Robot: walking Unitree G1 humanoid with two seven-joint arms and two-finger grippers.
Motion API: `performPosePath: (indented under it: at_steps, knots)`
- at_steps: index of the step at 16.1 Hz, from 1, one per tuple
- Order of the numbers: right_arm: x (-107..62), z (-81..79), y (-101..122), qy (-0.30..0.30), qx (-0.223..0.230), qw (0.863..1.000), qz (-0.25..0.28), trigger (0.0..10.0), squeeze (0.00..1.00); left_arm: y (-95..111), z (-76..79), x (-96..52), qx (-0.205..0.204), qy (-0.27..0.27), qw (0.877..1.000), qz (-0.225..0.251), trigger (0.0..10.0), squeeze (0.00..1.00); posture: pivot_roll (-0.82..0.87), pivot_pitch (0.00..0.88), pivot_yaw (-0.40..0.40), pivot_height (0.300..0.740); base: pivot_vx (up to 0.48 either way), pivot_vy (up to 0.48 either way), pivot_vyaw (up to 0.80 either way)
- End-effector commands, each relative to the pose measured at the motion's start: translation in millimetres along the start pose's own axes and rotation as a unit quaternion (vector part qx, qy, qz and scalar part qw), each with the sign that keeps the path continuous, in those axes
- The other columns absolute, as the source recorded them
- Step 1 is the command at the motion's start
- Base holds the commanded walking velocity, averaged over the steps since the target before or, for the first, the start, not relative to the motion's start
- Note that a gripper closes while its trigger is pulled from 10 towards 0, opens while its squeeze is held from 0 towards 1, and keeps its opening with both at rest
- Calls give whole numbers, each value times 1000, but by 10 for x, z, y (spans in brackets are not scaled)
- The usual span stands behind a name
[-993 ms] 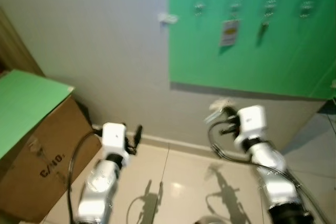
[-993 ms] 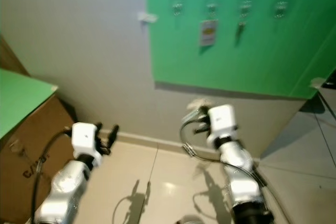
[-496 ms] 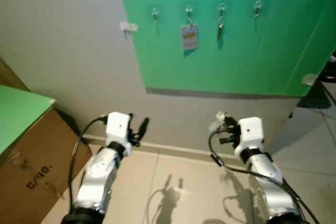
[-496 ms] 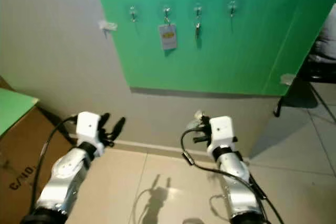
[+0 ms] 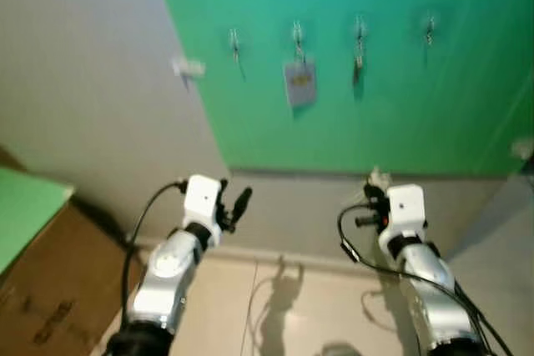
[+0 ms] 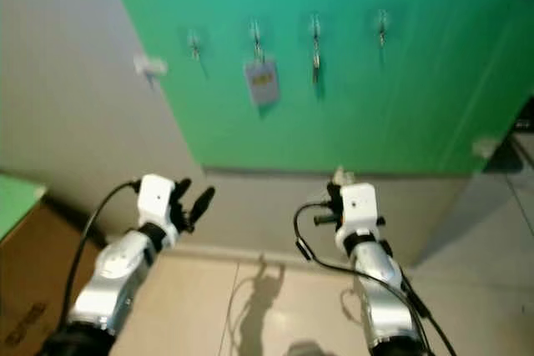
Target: Hang keys on a hook
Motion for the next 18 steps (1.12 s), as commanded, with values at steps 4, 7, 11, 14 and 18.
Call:
performPosePath:
  at_steps: [4,7,11,14,18]
  knots:
    - [28,-175,35,23,7,1000,5,0,0,-29,-150,-62,10,22,1000,-7,10000,0,-268,0,141,740,0,0,-194]
    - [20,-173,35,23,6,1000,8,0,0,-43,-158,-72,10,24,1000,-9,10000,0,-267,0,141,740,0,0,-510]
    - [73,-259,250,74,10,997,28,0,0,-51,-180,-79,10,24,1000,-12,10000,0,-269,0,139,740,0,0,0]
    - [179,-334,653,153,-8,987,56,0,0,-20,-183,-44,11,21,1000,-9,10000,0,-270,0,133,740,0,0,0]
    - [416,-213,1074,150,-10,985,85,0,0,-10,-168,6,16,21,1000,-9,10000,0,-270,0,122,740,0,0,0]
Point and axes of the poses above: a point about 5 cm out from each wrist's last joint towards the gripper, its own x axis pointing out of the wrist towards the gripper, its own y axis along the axis of the wrist's last joint, z = x × y, the point moved 6 cm from there along x, pointing out of the wrist towards the gripper, and after that the axes turned 5 degrees about -x, right-handed, at the moved point
